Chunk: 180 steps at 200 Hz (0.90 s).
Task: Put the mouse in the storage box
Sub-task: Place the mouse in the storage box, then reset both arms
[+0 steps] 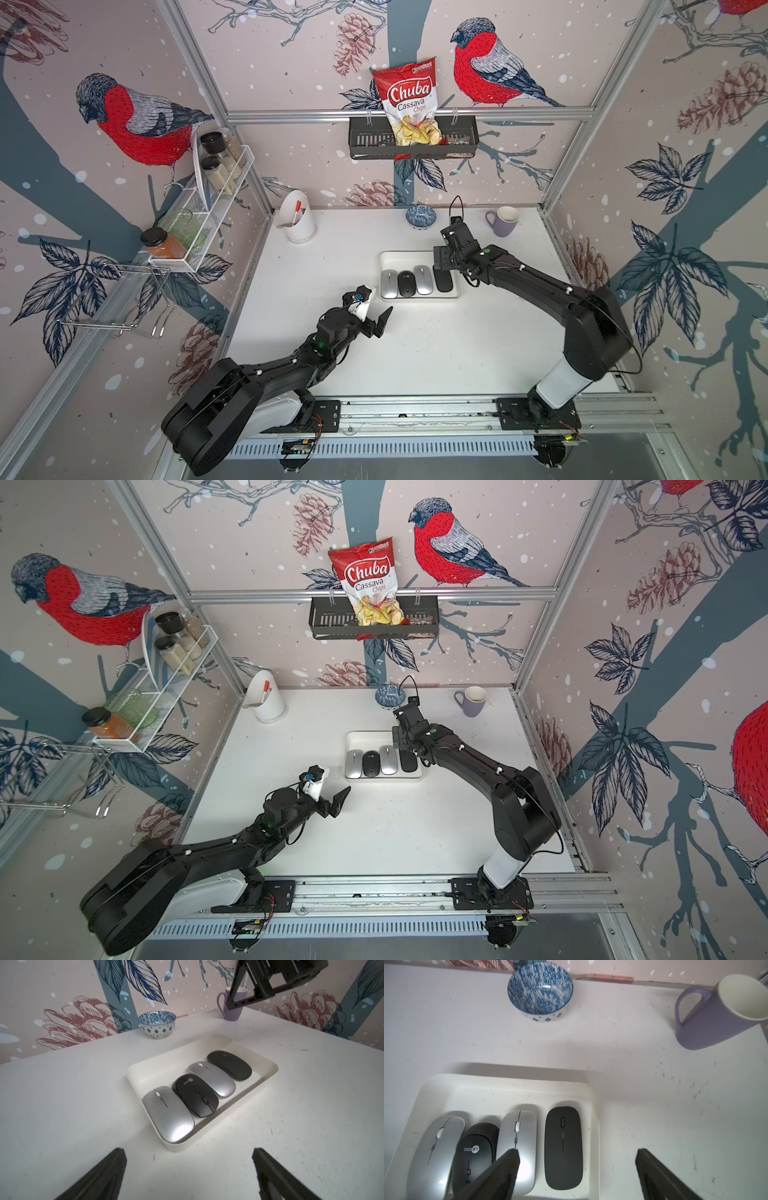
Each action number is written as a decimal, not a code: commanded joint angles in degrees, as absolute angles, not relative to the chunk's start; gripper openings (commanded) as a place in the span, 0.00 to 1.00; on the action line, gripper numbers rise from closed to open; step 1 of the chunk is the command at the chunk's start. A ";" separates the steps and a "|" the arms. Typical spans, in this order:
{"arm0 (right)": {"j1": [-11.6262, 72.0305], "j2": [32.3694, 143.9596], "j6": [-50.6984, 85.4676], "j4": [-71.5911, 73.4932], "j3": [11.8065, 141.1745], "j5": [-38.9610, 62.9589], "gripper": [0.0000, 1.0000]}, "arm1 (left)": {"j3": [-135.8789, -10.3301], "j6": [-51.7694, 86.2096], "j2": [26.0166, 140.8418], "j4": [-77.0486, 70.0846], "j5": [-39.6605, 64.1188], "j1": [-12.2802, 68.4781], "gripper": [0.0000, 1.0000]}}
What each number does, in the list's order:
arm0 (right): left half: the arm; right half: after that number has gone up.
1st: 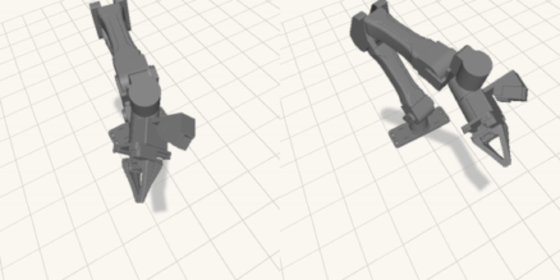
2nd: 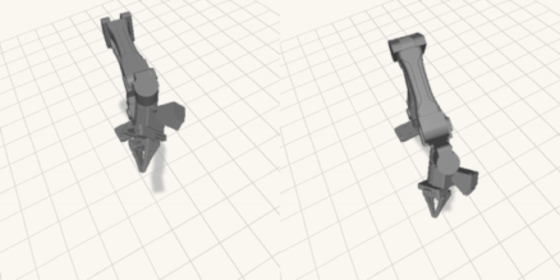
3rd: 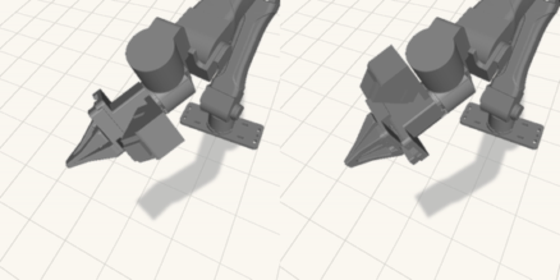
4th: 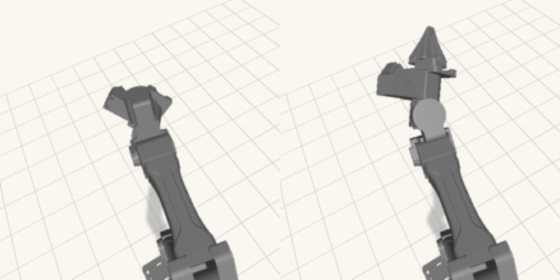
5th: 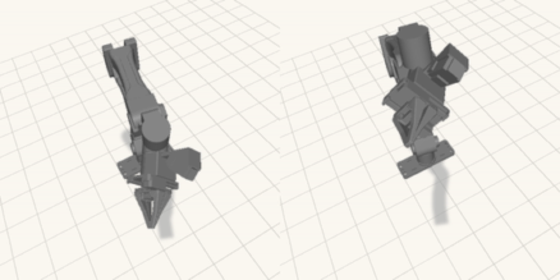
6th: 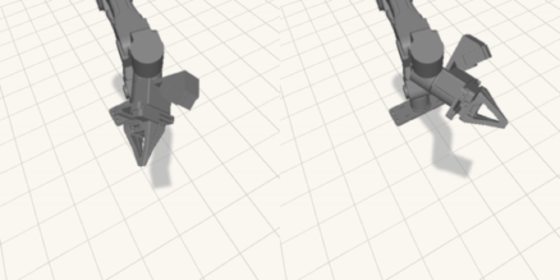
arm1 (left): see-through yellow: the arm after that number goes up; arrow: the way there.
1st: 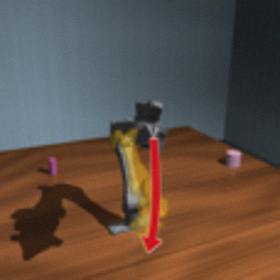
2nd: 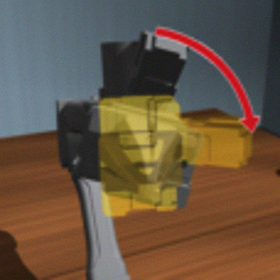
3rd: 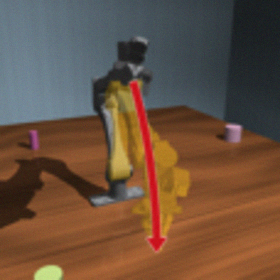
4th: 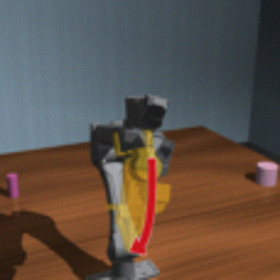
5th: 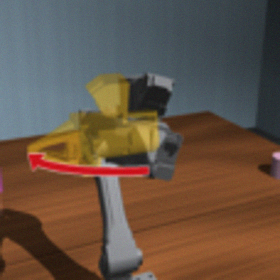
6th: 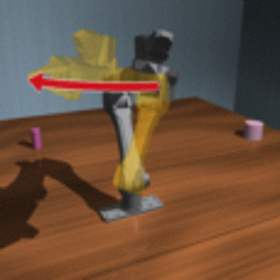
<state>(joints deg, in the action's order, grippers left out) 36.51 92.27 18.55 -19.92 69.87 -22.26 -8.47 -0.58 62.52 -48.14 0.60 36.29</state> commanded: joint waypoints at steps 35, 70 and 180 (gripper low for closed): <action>35.98 75.03 7.34 3.06 55.01 -41.35 1.00 | -11.01 -13.30 45.99 -56.74 -22.50 36.30 0.98; 32.75 61.61 -8.90 32.16 34.76 -41.06 0.99 | -0.44 -22.79 48.66 -79.64 -42.64 35.56 0.98; 10.42 54.79 9.88 45.87 9.23 -32.71 1.00 | 2.37 -20.31 79.84 -97.99 -45.00 25.71 0.97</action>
